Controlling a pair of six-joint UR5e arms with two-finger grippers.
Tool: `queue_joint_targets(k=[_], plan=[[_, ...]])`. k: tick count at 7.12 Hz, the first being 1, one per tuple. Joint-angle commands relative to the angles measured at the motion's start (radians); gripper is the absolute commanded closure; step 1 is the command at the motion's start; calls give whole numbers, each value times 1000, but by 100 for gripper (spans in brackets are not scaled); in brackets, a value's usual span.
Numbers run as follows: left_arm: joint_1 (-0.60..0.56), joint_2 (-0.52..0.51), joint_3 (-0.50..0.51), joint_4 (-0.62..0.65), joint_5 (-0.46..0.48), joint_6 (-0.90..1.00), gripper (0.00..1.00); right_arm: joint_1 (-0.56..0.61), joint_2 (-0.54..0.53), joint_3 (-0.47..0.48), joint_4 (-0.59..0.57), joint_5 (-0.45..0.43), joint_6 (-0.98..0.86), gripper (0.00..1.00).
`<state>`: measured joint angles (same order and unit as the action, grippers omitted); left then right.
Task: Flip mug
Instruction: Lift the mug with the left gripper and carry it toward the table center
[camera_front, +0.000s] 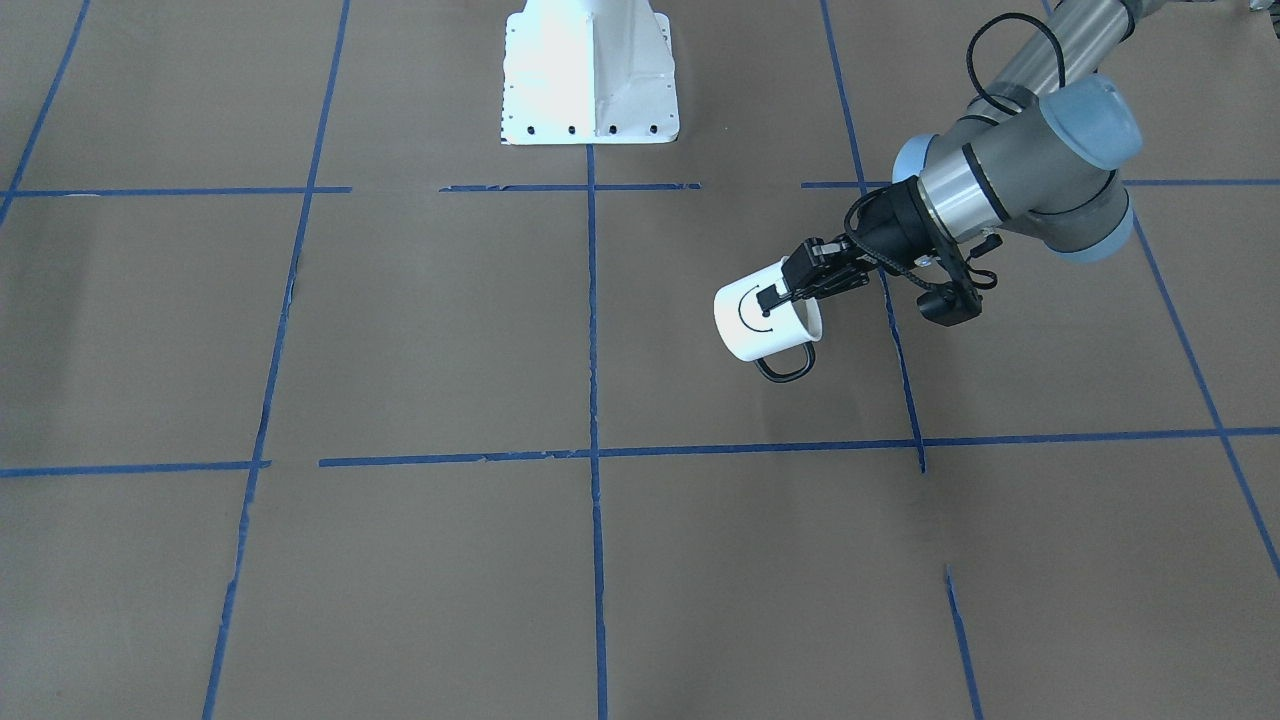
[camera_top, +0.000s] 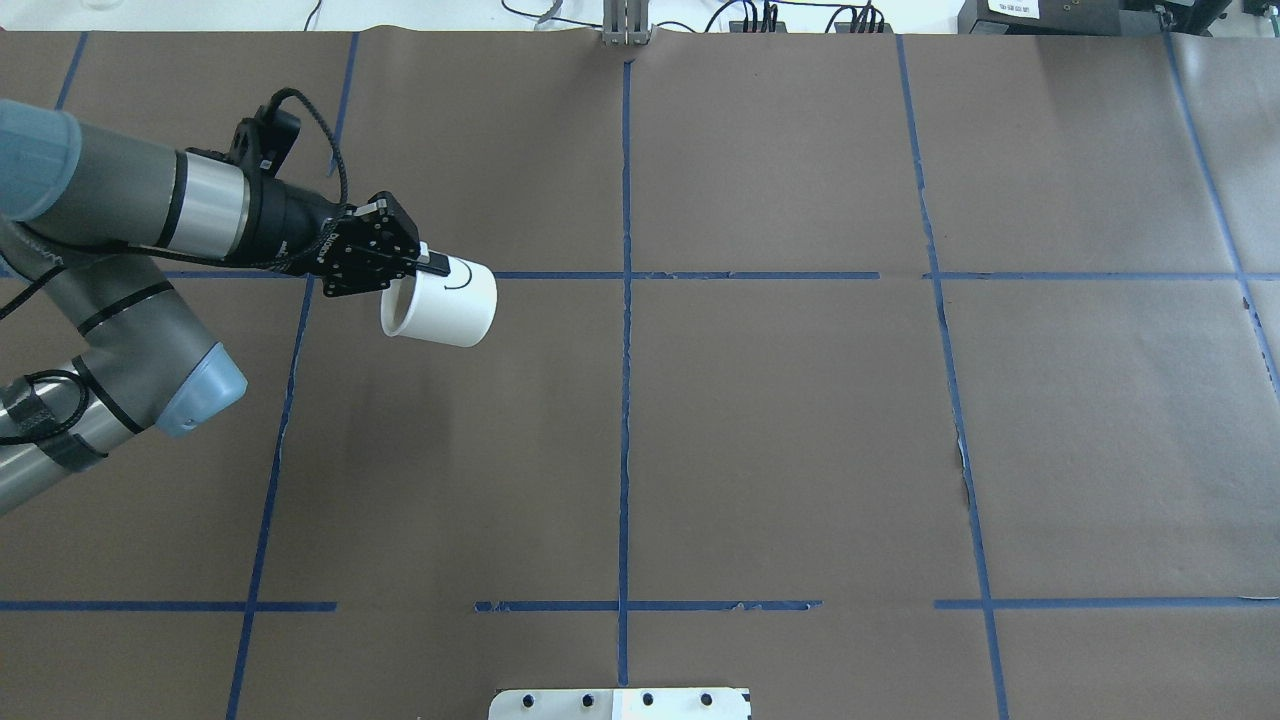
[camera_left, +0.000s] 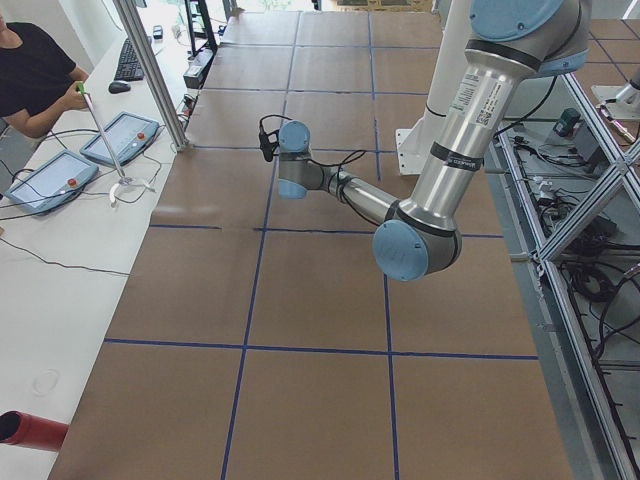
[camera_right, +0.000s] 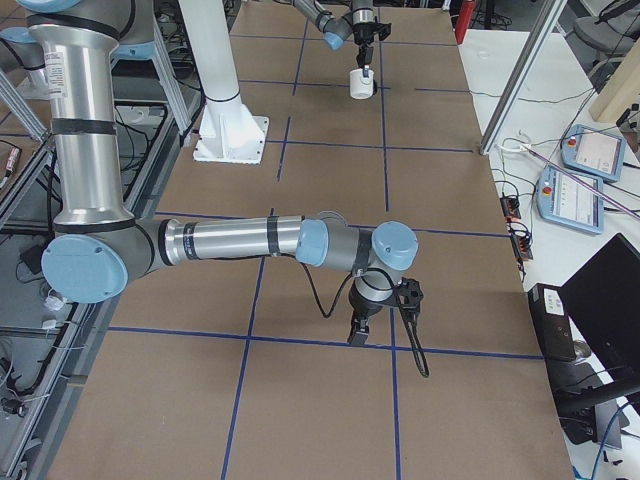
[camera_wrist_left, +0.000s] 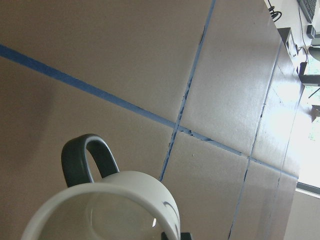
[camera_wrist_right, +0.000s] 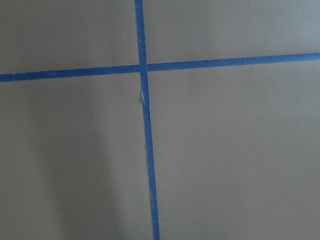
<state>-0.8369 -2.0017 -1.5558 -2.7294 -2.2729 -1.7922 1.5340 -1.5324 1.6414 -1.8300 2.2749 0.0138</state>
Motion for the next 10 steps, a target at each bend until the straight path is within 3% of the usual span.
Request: queue_joint_targets(k=[1,3,6,8,10], plan=[[4,-74,-93,311,12,167,100,0,0,0,0,0,0,0],[33,-188,-116,596,91,288,100,0,0,0,0,0,0,0],[143,-391,-109,1044,286,453,100,0,0,0,0,0,0,0],[221,-481,-54,1218,378,560,100,0,0,0,0,0,0,0],[300,-581,84,1292,482,580,100,0,0,0,0,0,0,0]])
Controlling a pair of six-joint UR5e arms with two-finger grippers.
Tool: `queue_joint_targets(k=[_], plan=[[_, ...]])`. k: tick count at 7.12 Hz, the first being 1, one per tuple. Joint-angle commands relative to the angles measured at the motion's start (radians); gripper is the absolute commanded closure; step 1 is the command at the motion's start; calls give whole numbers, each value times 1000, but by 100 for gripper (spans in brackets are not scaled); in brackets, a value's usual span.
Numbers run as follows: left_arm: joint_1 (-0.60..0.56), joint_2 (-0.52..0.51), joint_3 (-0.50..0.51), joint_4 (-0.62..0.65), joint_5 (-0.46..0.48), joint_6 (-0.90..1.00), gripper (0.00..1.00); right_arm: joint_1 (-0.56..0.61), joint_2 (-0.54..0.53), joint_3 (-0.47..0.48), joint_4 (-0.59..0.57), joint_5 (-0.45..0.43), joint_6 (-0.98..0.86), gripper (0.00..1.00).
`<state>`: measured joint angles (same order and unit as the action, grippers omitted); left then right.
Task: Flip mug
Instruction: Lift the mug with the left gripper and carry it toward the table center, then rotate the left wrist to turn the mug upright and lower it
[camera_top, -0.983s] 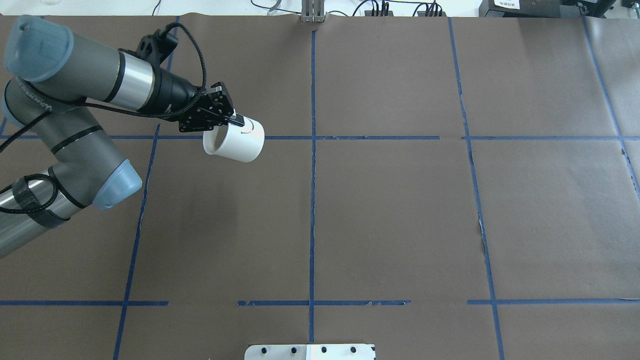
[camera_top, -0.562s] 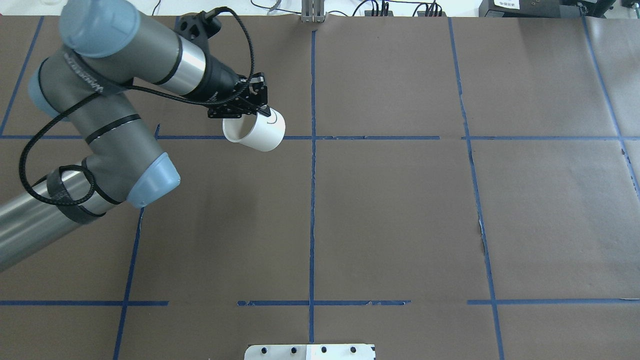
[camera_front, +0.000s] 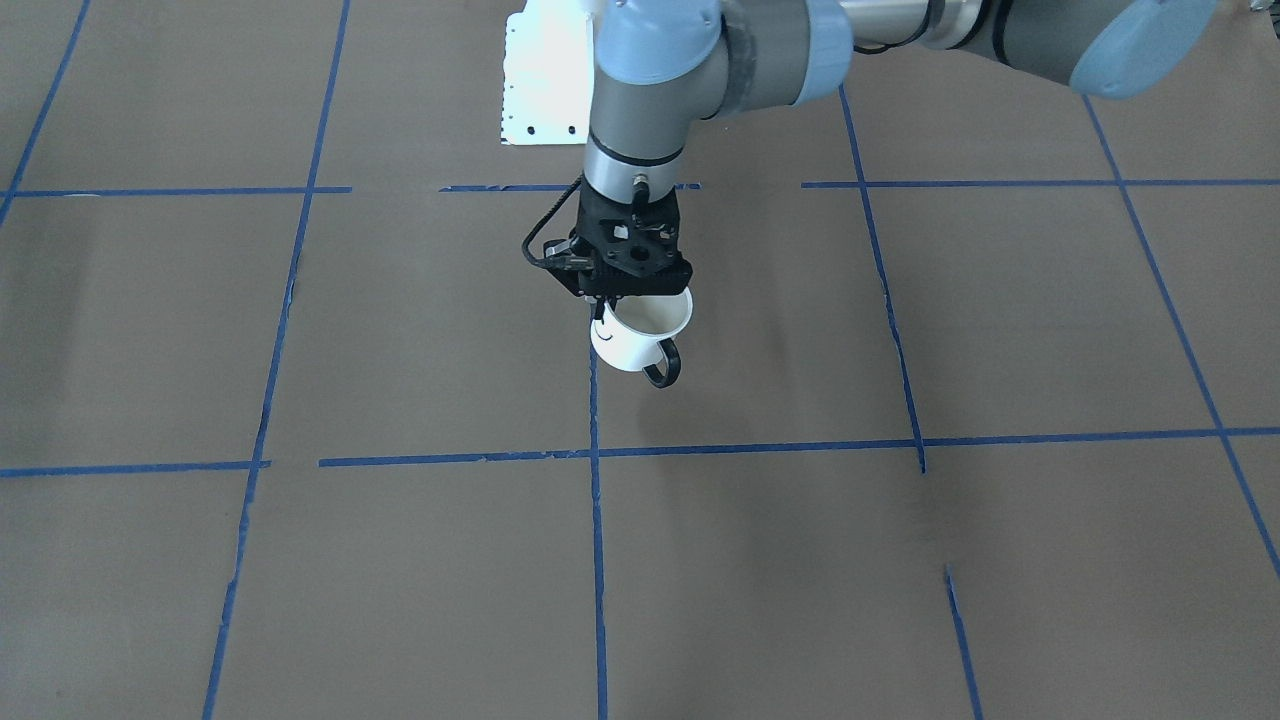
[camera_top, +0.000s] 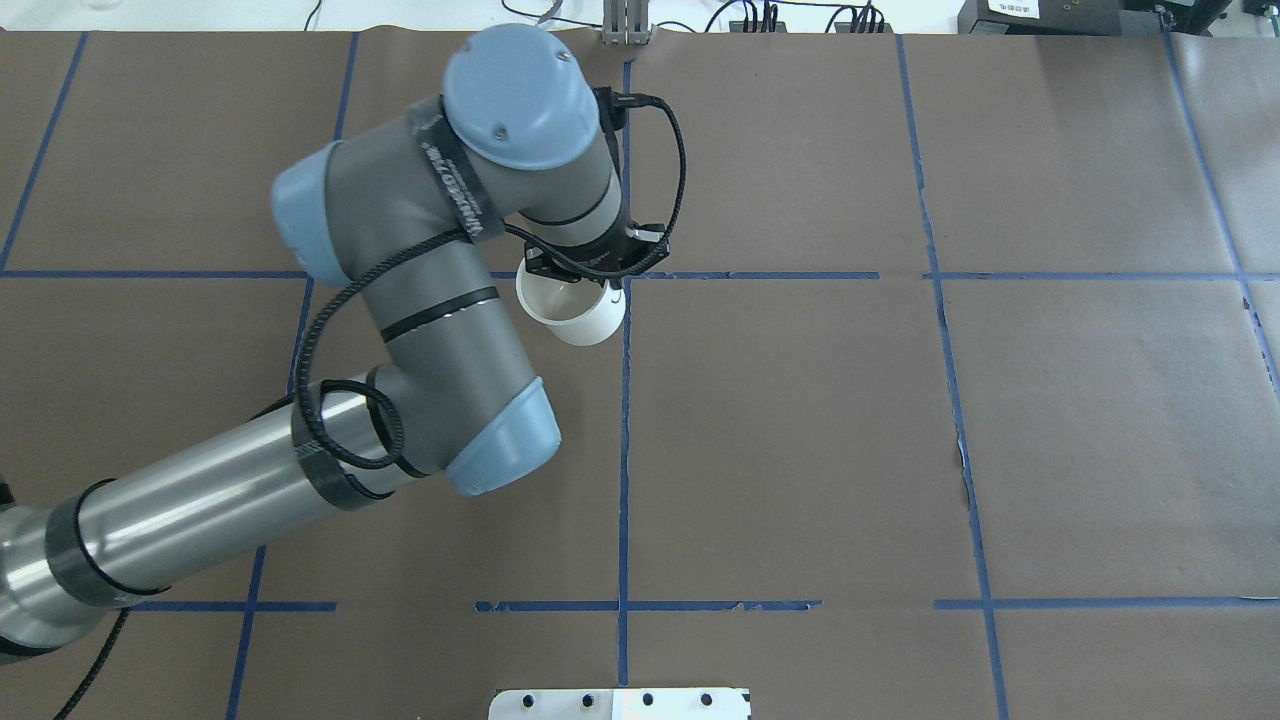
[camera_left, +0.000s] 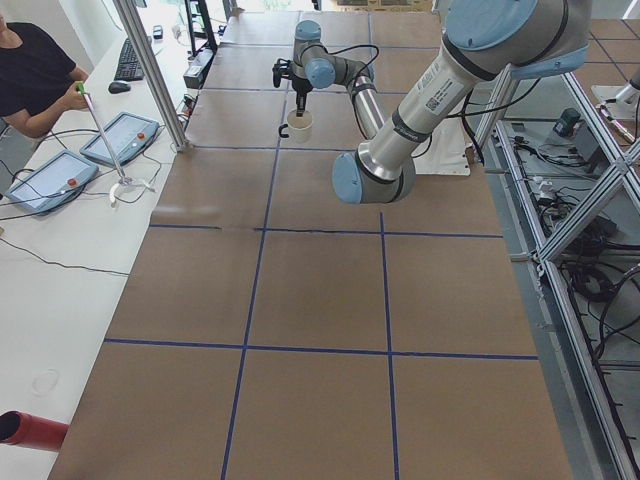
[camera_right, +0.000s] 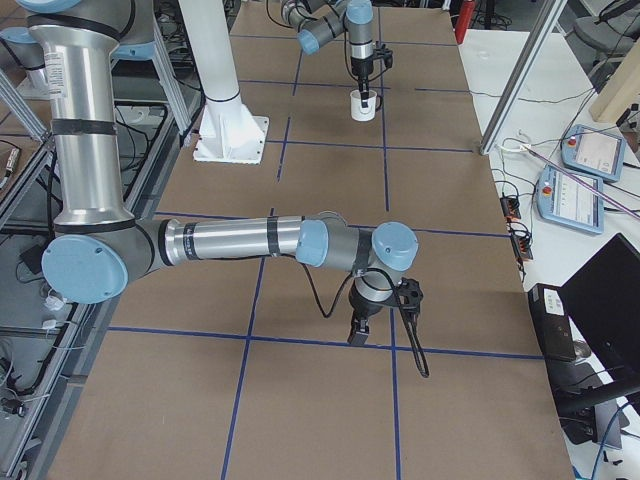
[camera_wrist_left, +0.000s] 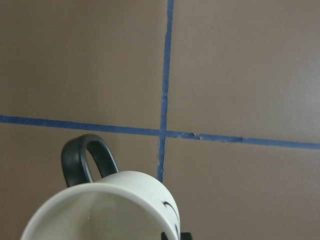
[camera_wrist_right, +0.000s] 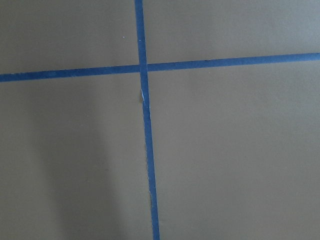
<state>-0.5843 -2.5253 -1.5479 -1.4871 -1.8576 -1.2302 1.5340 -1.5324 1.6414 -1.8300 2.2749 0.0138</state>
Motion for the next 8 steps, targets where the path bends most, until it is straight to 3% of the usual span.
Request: queue_joint_targets(k=[1,8], plan=[[78,-79,113,50,83,18,100,0,0,0,0,0,0,0],[127,-90,173,44,101,81,100,0,0,0,0,0,0,0]])
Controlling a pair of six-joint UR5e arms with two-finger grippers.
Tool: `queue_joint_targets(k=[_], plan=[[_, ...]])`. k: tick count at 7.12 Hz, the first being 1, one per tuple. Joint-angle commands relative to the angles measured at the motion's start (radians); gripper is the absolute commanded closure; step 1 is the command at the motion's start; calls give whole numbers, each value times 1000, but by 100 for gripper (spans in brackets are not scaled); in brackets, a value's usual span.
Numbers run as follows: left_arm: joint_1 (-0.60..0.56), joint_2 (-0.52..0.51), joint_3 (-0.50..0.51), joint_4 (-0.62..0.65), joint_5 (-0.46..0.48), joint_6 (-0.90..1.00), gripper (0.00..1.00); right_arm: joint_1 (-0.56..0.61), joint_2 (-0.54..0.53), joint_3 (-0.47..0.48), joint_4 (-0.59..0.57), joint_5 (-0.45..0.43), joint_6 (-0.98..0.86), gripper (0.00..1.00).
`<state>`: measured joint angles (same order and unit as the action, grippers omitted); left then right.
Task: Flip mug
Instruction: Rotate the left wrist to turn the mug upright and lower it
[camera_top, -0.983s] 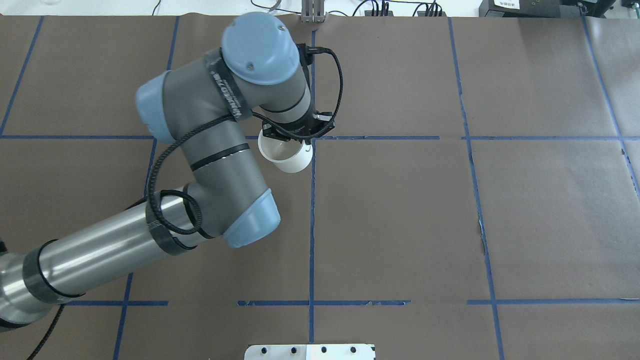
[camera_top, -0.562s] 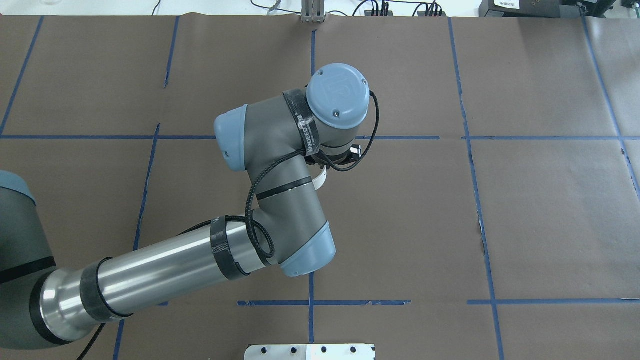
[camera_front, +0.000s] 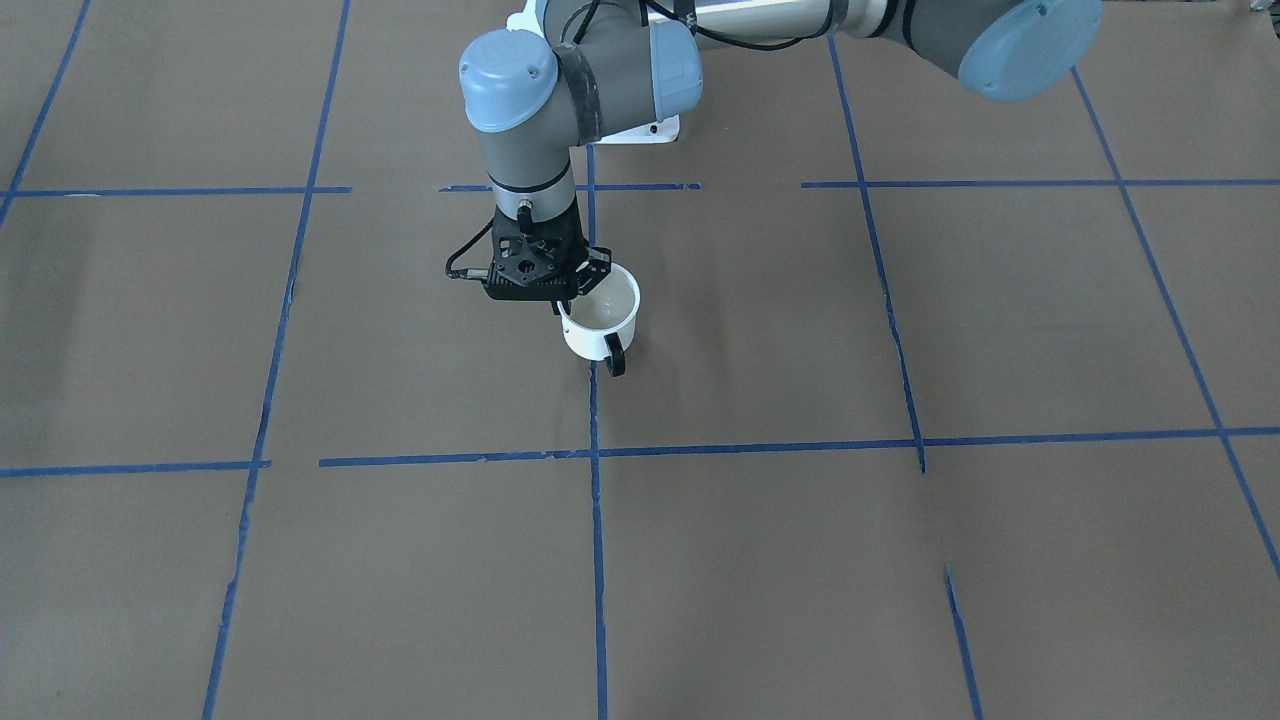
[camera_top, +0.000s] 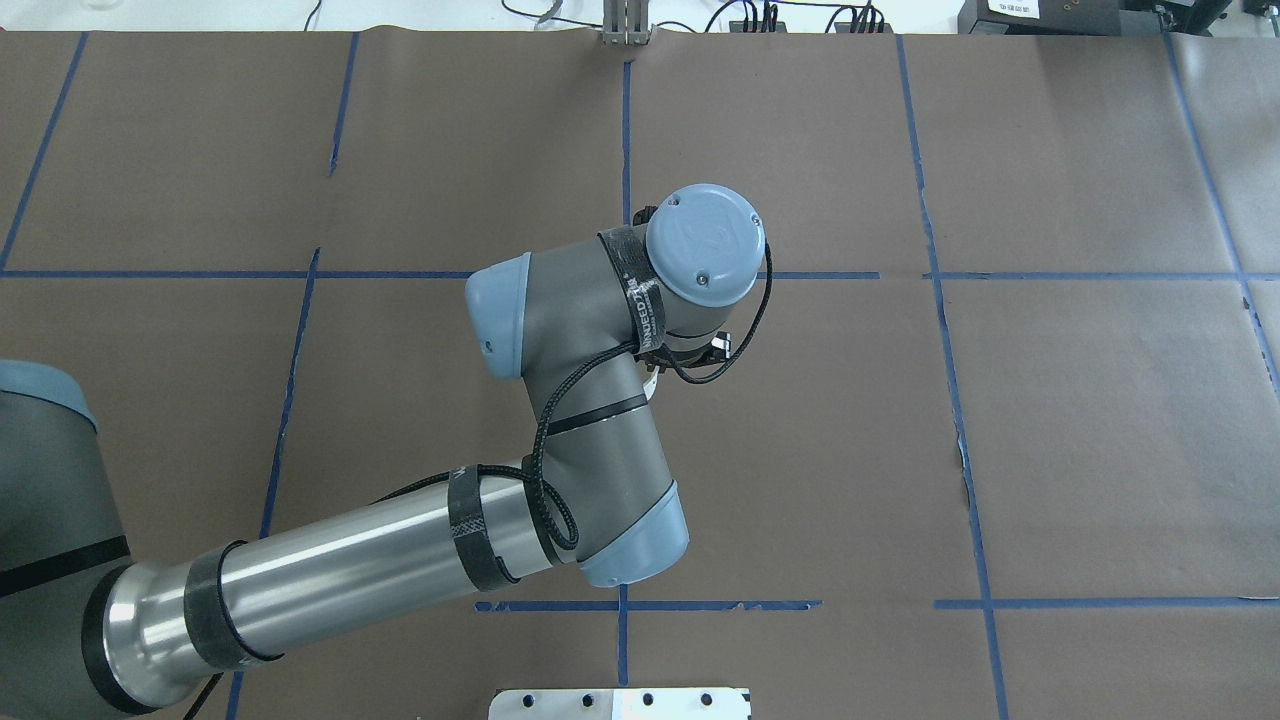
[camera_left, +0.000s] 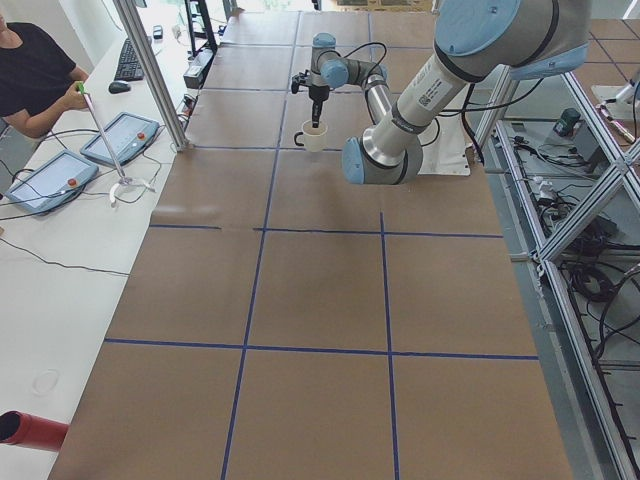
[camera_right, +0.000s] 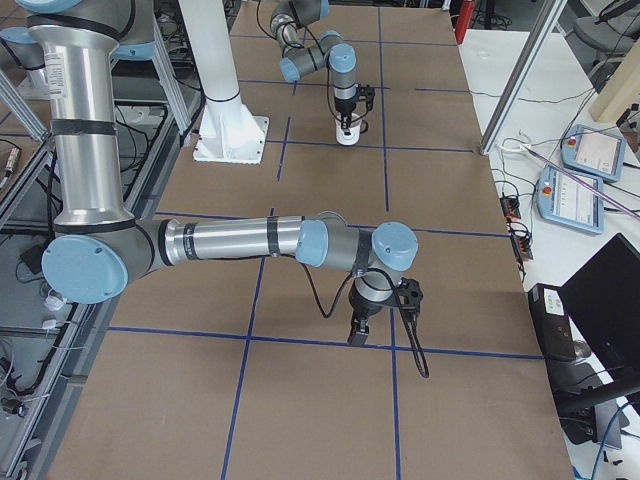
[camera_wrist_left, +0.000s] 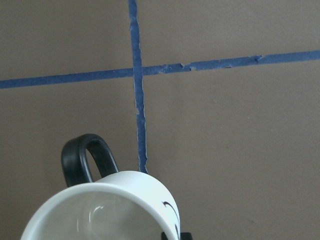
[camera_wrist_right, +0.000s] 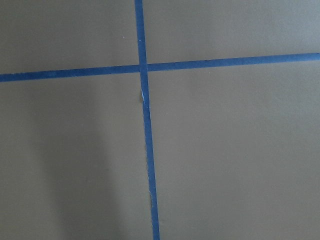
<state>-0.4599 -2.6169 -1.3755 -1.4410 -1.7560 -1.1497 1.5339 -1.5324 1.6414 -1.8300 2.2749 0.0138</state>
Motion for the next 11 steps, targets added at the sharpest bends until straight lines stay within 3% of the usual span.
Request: queue_joint_targets(k=[1,4,5,6,9,11], plan=[[4,1,3,-6,-2,2,100,0,0,0,0,0,0,0],[26,20,7,-36,-3,18,100,0,0,0,0,0,0,0],[29,20,6,-38,-3,18,55,0,0,0,0,0,0,0],[30,20,6,-38,-3,18,1,0,0,0,0,0,0,0],[24,17,-39,-32,-7,16,0,0,0,0,0,0,0,0],[-37,52,-142,6,-11,95,0,0,0,0,0,0,0,0]])
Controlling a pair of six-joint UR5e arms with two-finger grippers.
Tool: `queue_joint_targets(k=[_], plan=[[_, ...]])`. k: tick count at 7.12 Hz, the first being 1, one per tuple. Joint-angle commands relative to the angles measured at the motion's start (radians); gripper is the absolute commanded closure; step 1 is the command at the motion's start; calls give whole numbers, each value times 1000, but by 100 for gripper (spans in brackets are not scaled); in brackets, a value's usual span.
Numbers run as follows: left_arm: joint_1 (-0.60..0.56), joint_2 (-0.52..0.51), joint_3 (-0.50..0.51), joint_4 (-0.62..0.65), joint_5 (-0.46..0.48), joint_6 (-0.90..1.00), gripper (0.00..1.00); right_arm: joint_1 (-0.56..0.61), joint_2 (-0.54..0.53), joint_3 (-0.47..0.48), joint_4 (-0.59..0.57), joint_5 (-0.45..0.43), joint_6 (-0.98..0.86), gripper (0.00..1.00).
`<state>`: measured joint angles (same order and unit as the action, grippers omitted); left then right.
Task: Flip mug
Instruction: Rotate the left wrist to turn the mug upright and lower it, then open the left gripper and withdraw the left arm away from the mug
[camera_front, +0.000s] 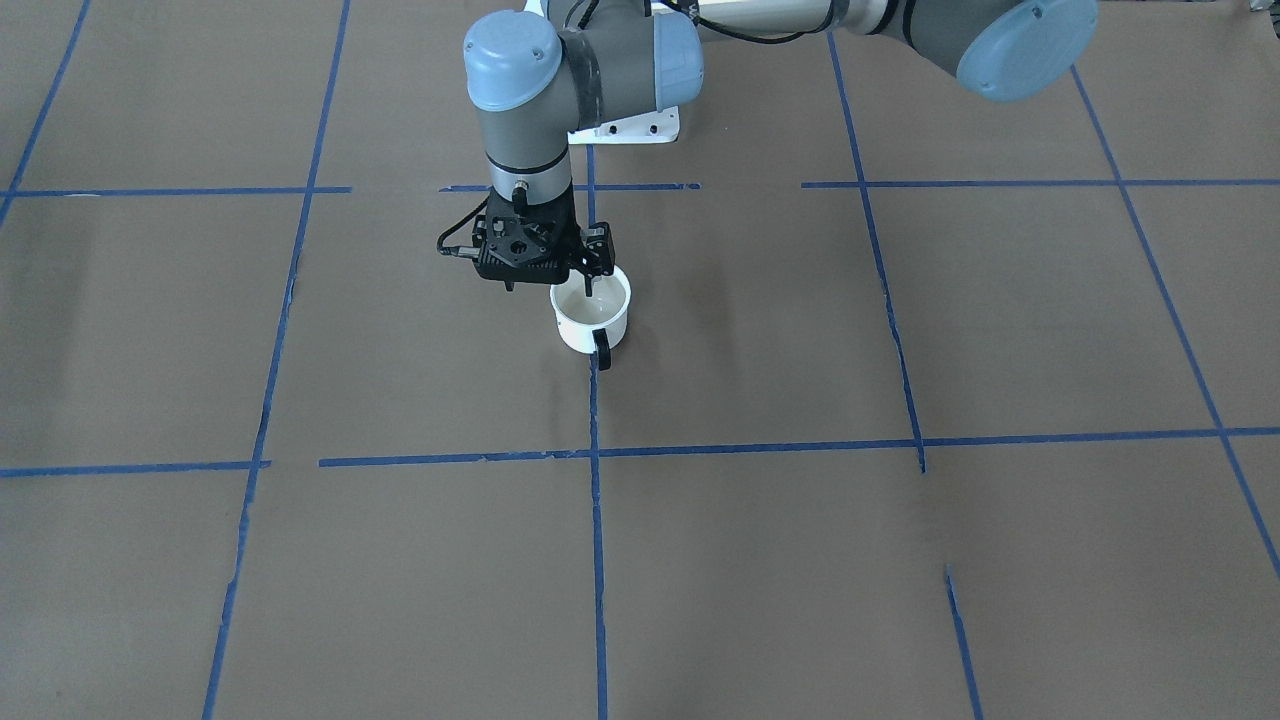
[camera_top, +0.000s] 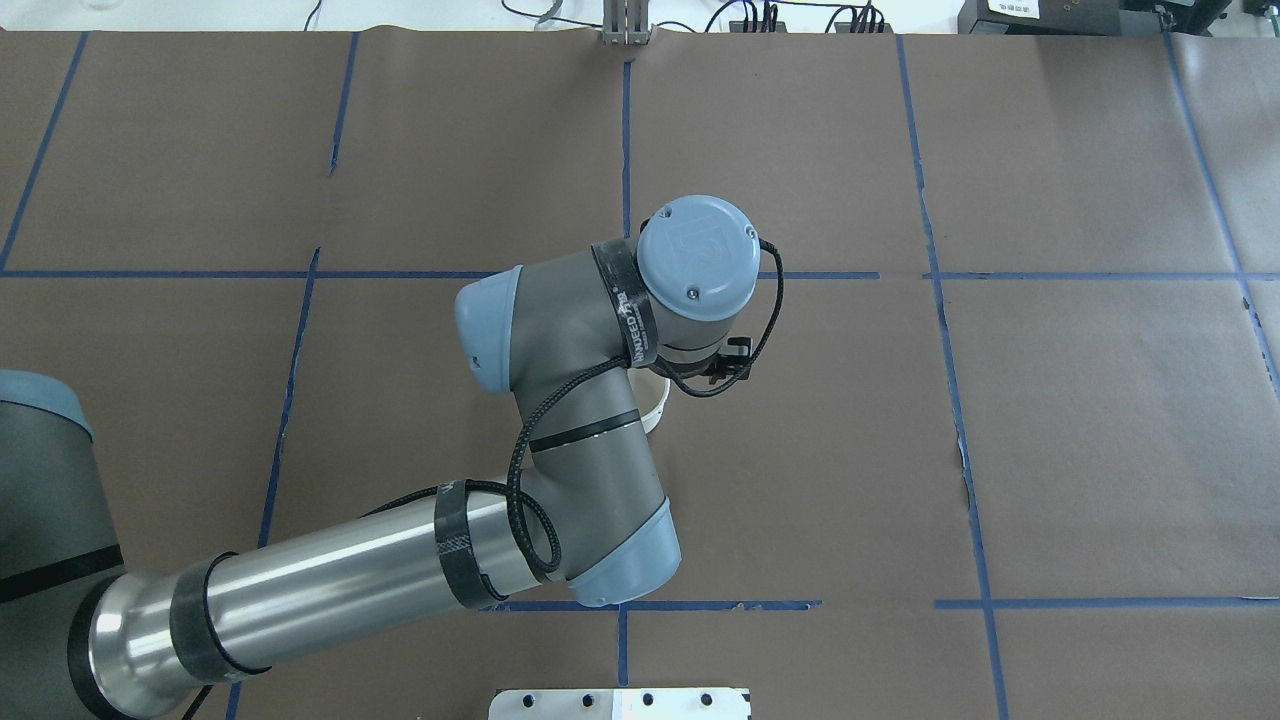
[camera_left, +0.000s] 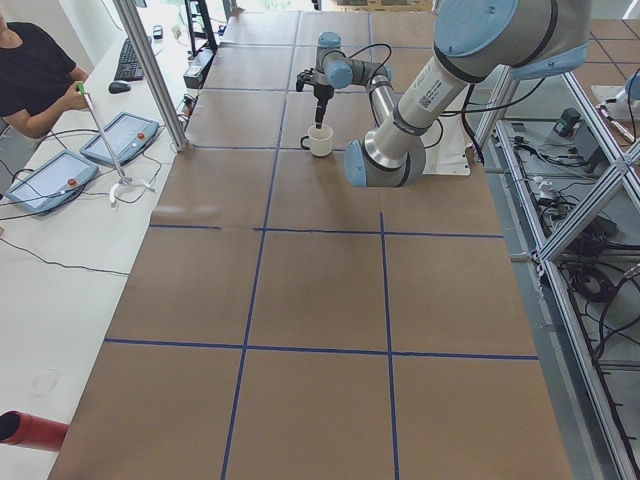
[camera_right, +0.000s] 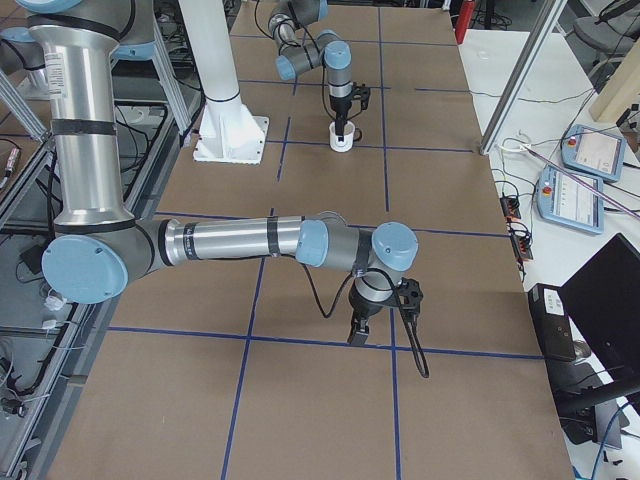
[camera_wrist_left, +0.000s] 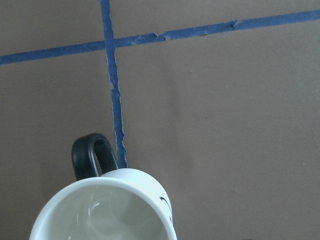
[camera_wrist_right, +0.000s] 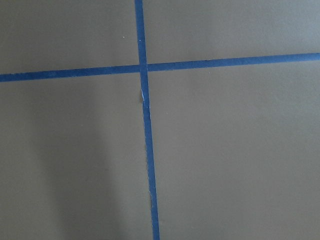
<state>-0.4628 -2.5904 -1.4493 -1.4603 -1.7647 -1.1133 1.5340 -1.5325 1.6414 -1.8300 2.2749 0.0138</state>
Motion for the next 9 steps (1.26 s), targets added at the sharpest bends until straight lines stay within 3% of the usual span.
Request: queue_joint_targets(k=[1,2,3,5,7,9], plan=[[-77,109,-198,37,-4,154,0,0,0,0,0,0,0,0],[-147,190,-306,37,-39,237,0,0,0,0,0,0,0,0],[-196,234,-337,32,-120,286,0,0,0,0,0,0,0,0],[-272,347,-437,28,-137,387,0,0,0,0,0,0,0,0],[-432,428,-422,21,-244,656,0,0,0,0,0,0,0,0],[-577,562,-392,-44,-347,766,0,0,0,0,0,0,0,0]])
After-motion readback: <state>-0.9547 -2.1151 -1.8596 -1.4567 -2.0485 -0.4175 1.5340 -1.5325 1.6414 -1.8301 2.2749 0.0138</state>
